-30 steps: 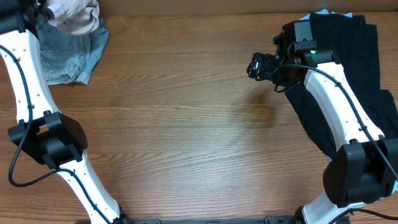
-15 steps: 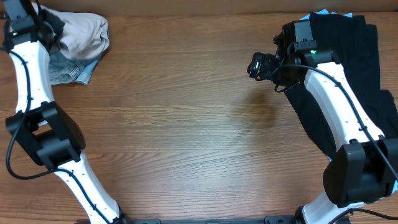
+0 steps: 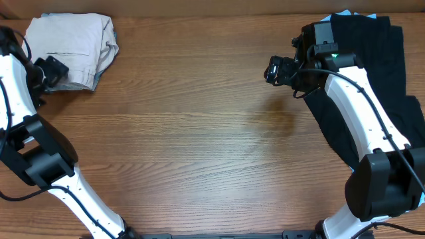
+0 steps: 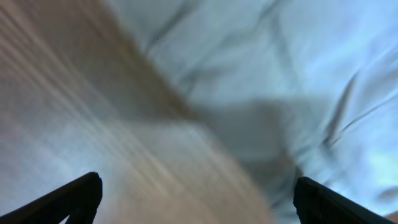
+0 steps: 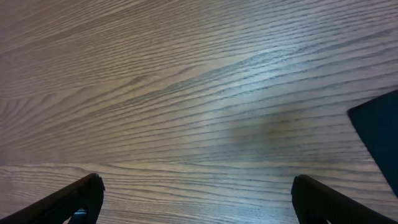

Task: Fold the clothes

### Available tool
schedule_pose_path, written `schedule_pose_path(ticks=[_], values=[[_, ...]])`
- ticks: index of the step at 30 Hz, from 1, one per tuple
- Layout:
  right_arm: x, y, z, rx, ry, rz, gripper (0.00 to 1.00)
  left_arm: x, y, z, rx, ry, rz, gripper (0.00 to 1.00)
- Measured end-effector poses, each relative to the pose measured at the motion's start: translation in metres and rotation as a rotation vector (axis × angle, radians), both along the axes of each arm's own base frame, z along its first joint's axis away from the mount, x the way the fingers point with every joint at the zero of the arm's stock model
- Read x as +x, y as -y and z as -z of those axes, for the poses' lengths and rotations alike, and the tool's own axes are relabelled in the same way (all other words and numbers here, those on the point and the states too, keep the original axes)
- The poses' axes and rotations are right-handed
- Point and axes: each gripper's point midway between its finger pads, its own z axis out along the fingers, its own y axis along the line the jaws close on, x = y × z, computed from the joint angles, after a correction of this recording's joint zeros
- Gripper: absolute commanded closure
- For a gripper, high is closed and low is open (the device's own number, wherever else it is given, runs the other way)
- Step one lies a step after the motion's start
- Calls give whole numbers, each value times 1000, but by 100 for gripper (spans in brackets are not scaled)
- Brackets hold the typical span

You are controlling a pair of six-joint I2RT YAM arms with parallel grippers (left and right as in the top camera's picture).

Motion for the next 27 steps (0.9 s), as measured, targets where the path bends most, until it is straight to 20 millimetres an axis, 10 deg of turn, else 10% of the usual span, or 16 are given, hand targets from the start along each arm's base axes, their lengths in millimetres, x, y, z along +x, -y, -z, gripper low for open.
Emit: schedule_pose_path(ticks=[5, 9, 15, 19, 21, 27], values=[[-1, -1, 0, 1, -2, -15, 0, -10, 10, -31, -8, -24, 93, 0], [-10, -1, -14, -11, -6, -65, 0, -6, 15, -92, 49, 68, 148, 0], [-19, 1, -134, -25, 221, -116, 0, -6, 51, -230, 208, 393, 247, 0], [-65, 7, -265, -11, 537, -121, 0, -39, 99, -329, 325, 623, 325, 0], [-94, 11, -308, -4, 661, -119, 0, -53, 107, -349, 356, 670, 330, 0], [-126, 16, -337, 0, 755, -117, 0, -53, 106, -346, 352, 660, 333, 0]])
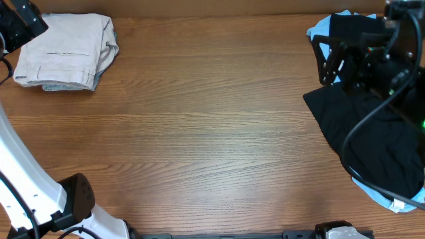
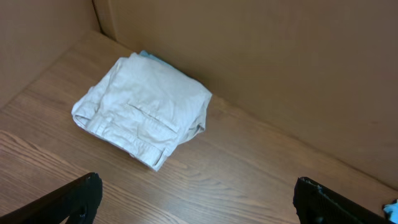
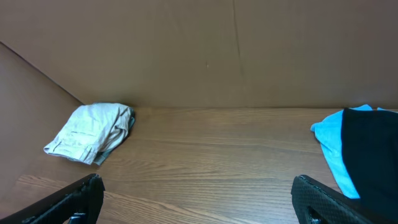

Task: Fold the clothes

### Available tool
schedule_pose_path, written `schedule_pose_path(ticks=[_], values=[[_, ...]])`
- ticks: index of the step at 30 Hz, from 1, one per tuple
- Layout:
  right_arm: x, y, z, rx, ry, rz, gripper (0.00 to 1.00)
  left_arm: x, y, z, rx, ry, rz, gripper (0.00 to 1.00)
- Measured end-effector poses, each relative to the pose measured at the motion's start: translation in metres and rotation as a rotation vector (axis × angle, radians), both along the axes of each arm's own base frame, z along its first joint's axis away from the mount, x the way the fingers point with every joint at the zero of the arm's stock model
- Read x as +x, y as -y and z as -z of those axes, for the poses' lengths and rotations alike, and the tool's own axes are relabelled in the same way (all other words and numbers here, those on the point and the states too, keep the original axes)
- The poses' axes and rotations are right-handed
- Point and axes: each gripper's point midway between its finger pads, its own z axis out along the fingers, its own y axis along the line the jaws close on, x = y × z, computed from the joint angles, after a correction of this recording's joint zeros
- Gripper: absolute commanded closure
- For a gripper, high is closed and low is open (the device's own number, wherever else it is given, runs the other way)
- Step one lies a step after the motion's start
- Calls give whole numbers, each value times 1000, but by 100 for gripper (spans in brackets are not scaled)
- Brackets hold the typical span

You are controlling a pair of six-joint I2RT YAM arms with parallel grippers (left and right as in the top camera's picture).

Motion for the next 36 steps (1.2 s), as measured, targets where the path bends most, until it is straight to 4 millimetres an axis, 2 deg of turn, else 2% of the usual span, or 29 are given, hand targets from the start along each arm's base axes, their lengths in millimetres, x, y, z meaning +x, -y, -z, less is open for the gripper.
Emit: schedule_pose_path(ticks=[4, 7, 13, 16, 18, 20, 24, 27, 29, 32, 36], values=[[5, 0, 4, -3, -13, 1, 0, 5, -2, 8, -8, -20, 0, 0], [19, 2, -6, -7, 41, 27, 0, 6, -2, 9, -9, -22, 0, 0], [30, 10, -20, -15, 118, 79, 0, 6, -2, 9, -9, -22, 0, 0], [38, 15, -18, -17, 167, 109, 0, 6, -2, 9, -10, -23, 0, 0], [43, 16, -8, -16, 197, 124, 0, 6, -2, 9, -9, -23, 0, 0], [47, 18, 2, -9, 249, 135, 0, 6, -2, 9, -10, -24, 0, 0], [39, 20, 44, 1, 308, 145, 0, 6, -2, 9, -9, -24, 0, 0], [20, 25, 76, 10, 353, 154, 0, 6, -2, 9, -10, -24, 0, 0], [1, 32, 103, 13, 380, 170, 0, 6, -2, 9, -10, -24, 0, 0], [-22, 44, 130, 19, 446, 204, 0, 6, -2, 9, -10, -24, 0, 0], [-39, 57, 173, 16, 484, 246, 0, 6, -2, 9, -10, -24, 0, 0]])
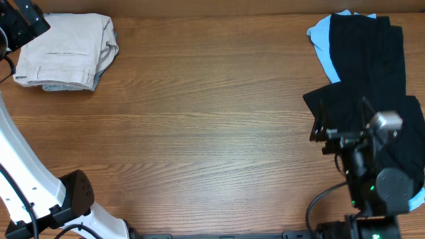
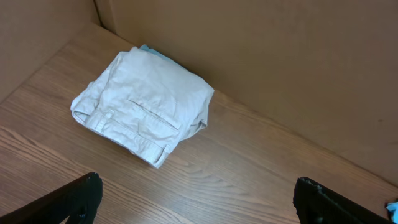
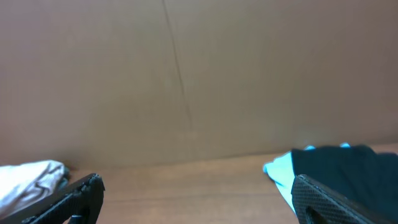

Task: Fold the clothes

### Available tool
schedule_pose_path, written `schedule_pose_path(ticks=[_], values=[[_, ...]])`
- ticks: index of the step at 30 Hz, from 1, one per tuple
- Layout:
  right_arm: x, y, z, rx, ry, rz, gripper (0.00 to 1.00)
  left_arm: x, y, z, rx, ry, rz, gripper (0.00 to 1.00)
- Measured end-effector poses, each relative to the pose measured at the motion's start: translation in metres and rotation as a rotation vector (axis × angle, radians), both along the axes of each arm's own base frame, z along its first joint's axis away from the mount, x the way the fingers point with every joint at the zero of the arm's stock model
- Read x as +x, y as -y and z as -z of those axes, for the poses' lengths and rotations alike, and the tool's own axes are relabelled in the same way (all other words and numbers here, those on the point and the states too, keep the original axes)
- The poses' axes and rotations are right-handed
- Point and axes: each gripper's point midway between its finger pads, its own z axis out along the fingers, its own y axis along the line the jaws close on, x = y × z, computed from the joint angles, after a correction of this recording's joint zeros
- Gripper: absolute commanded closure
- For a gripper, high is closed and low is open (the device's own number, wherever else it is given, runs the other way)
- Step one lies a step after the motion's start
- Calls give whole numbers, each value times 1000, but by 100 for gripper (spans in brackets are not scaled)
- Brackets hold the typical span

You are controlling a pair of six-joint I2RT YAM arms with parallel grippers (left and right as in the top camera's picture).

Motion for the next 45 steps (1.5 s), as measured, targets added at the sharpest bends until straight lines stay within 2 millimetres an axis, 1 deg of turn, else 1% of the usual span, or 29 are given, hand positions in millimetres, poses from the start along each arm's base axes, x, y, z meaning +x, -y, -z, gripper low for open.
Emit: schedule_pose_path(ticks=[1, 2, 3, 4, 6, 12, 16, 17, 45], values=[[-2, 2, 15, -1, -9, 8, 0, 0, 0, 0, 0, 0, 0, 0], [-4, 3, 23, -1, -12, 11, 0, 0, 0, 0, 0, 0, 0, 0], [-7, 5, 39, 0, -15, 17, 0, 0, 0, 0, 0, 0, 0, 0], [-8, 5, 46, -1, -15, 19, 0, 0, 0, 0, 0, 0, 0, 0], [-12, 6, 67, -1, -13, 22, 0, 0, 0, 0, -1, -1, 0, 0], [-15, 6, 102, 0, 2, 21, 0, 0, 0, 0, 0, 0, 0, 0], [-15, 6, 133, -3, -69, 21, 0, 0, 0, 0, 0, 0, 0, 0], [-15, 6, 136, -3, -82, 21, 0, 0, 0, 0, 0, 0, 0, 0], [-16, 6, 137, -3, -83, 21, 0, 0, 0, 0, 0, 0, 0, 0]])
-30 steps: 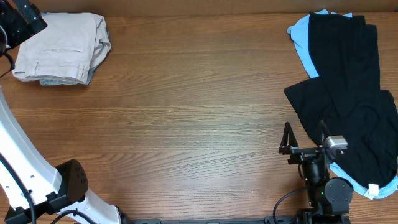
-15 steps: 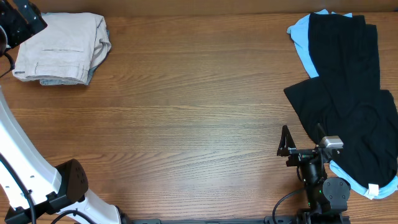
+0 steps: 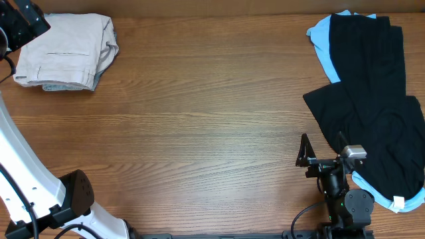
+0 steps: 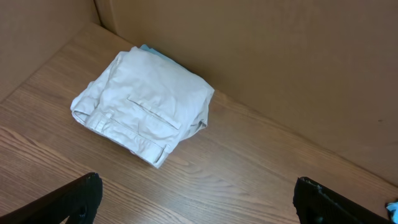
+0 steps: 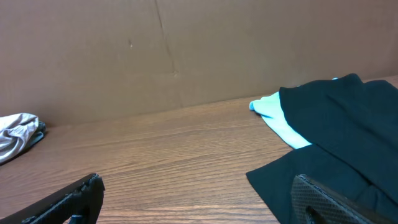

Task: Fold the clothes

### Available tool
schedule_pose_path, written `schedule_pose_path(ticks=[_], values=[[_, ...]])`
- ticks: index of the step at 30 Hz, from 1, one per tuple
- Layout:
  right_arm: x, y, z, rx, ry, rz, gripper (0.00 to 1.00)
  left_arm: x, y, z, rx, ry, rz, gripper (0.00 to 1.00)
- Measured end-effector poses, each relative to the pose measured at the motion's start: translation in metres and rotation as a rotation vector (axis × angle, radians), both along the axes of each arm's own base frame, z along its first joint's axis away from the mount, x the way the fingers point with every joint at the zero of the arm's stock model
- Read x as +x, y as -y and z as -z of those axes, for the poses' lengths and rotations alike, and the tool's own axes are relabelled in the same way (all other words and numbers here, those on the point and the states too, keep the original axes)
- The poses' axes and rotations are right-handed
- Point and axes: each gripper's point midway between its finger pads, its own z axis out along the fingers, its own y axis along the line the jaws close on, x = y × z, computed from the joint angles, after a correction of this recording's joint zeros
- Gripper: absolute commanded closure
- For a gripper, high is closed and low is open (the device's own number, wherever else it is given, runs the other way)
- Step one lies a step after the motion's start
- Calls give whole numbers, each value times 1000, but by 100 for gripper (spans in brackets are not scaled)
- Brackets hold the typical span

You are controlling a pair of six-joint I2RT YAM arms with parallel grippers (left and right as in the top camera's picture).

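Observation:
A folded beige garment (image 3: 66,46) lies at the table's far left corner, also seen in the left wrist view (image 4: 144,106) and small in the right wrist view (image 5: 18,134). An unfolded black garment (image 3: 372,99) lies spread along the right side over a light blue one (image 3: 321,38). My left gripper (image 4: 196,208) hangs open, high above the table and back from the beige garment. Near the front edge my right gripper (image 3: 323,151) stands open beside the black garment's (image 5: 339,134) left edge, holding nothing.
A brown cardboard wall (image 5: 186,50) closes the table's far side and another (image 4: 37,37) the left side. Bare wood tabletop (image 3: 199,133) stretches between the two piles. The left arm's white links (image 3: 20,166) run along the left edge.
My right arm has dropped from a raised pose to low by the front right edge, and its camera now looks flat across the table. The left arm and the clothes are unchanged.
First my left gripper was close over the beige garment and my right was open over bare wood beside the black garment. Then both were lifted away, the left high at the far left. The right was then nearer the front and is now low there.

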Motion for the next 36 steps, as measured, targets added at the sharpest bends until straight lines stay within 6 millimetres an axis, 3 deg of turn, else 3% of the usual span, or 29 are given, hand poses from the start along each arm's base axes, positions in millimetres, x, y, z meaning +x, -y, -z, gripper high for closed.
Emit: schedule_pose_path(ticks=[9, 15, 18, 23, 27, 32, 36], values=[[0, 0, 0, 0, 0, 0, 0, 1, 0, 6, -6, -15, 1, 0], [0, 0, 0, 0, 0, 0, 0, -17, 10, 62, -79, -197, 7, 0], [0, 0, 0, 0, 0, 0, 0, -41, 29, 84, -104, -271, 32, 0], [0, 0, 0, 0, 0, 0, 0, -115, 88, 109, -112, -331, 137, 0], [0, 0, 0, 0, -1, 0, 0, -175, 106, 140, -104, -333, 149, 0], [0, 0, 0, 0, 1, 0, 0, -173, 106, 161, -37, -120, 153, 0], [0, 0, 0, 0, 1, 0, 0, -153, 103, 149, 73, 238, 164, 0]])
